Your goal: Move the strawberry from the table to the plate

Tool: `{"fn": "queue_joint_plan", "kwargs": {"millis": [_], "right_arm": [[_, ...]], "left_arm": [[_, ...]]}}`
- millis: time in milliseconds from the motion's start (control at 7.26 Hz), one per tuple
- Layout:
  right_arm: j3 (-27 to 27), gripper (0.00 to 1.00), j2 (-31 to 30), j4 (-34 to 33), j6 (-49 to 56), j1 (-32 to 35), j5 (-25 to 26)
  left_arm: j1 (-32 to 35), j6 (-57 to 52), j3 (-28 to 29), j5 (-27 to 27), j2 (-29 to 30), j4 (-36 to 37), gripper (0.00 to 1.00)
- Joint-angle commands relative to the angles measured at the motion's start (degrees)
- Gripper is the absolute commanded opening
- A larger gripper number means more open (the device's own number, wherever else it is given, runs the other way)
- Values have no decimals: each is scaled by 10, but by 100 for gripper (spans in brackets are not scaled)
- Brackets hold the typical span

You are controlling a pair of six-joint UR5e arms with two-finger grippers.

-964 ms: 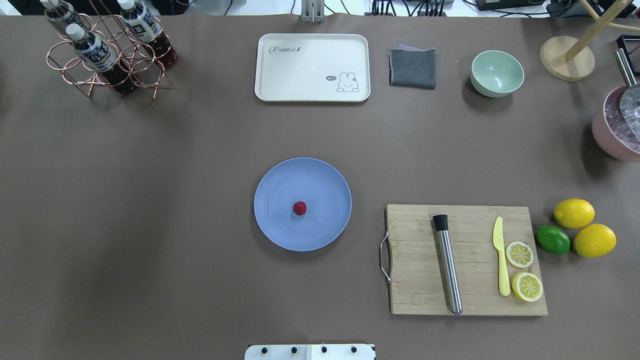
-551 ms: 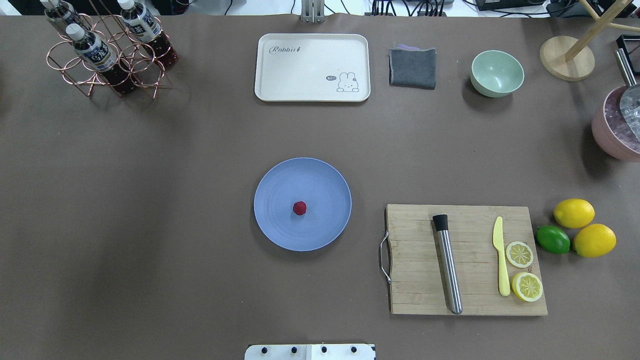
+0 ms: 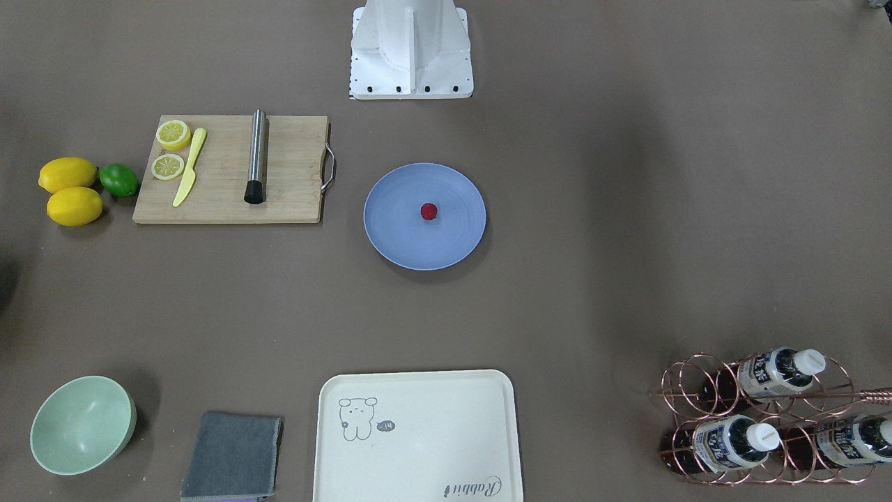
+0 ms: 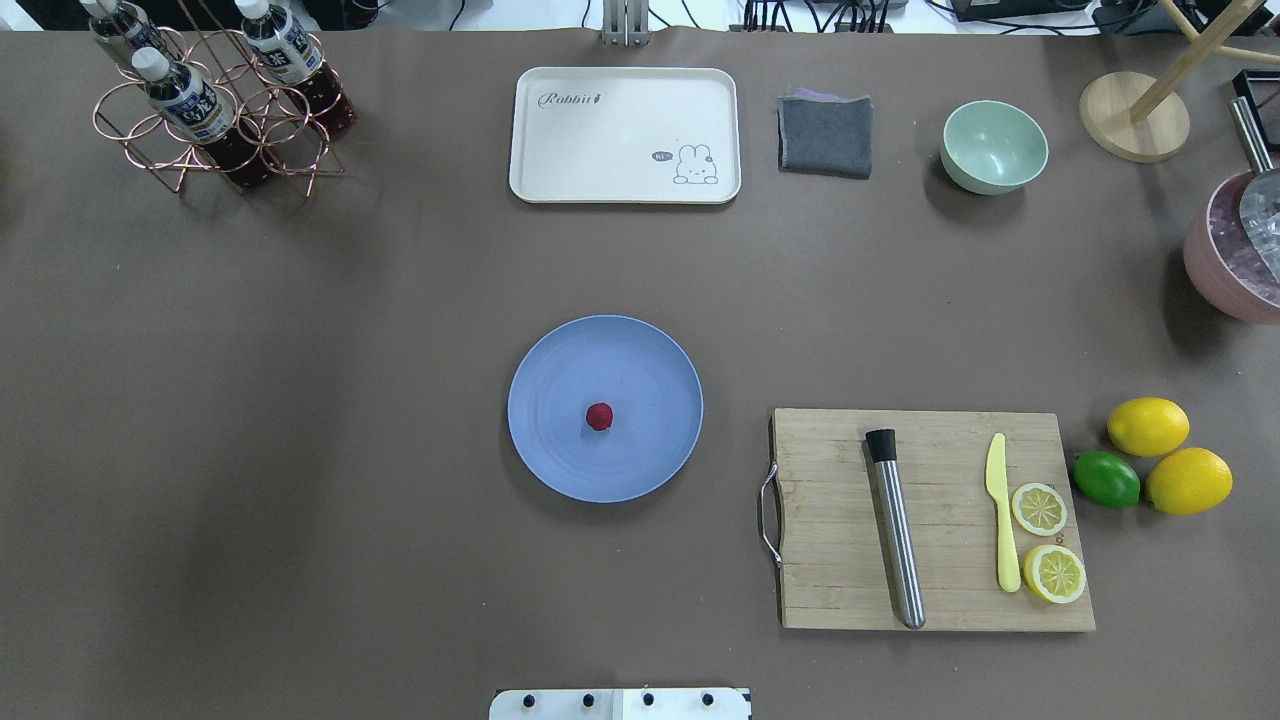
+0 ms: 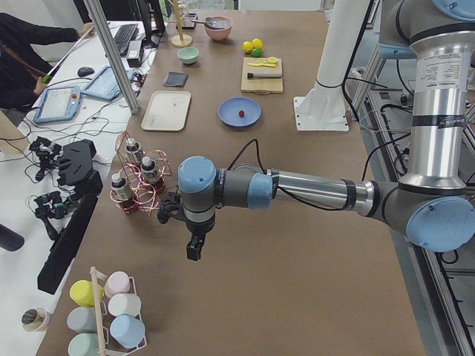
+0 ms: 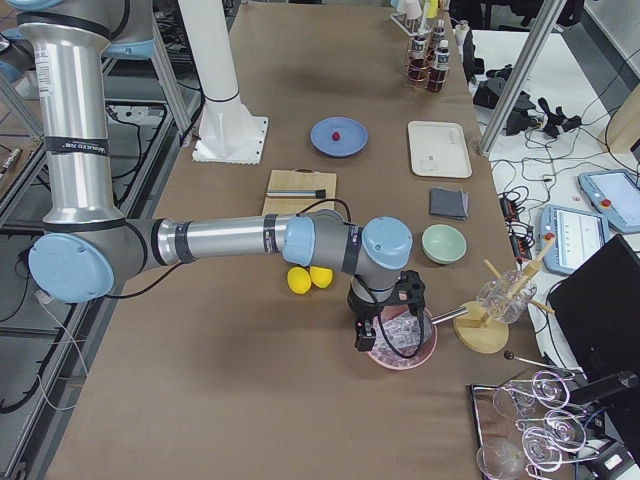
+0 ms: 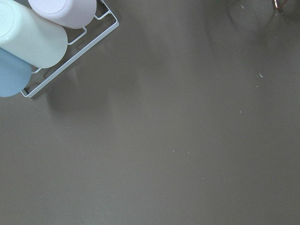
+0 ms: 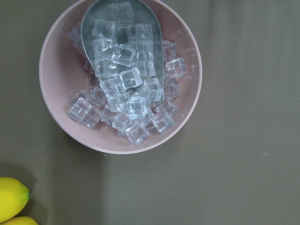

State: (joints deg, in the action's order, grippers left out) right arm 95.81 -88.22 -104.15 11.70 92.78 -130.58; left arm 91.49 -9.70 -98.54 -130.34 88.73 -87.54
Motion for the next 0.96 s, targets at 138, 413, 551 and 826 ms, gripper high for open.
{"fn": "queue_joint_plan", "kwargs": {"millis": [138,413,551,826], "right_arm": [[2,100,2,0,-3,1,0],[2,100,5,0,-3,1,0],[2,100,7,1,-3,1,0],[3,100,8,1,-3,1,0]], "left_arm": [[0,-1,1,0,0,-1,98],[-1,-1,1,0,3,-1,98],[-1,-1,2,0,6,1,98],[-1,-1,2,0,7,1,98]]}}
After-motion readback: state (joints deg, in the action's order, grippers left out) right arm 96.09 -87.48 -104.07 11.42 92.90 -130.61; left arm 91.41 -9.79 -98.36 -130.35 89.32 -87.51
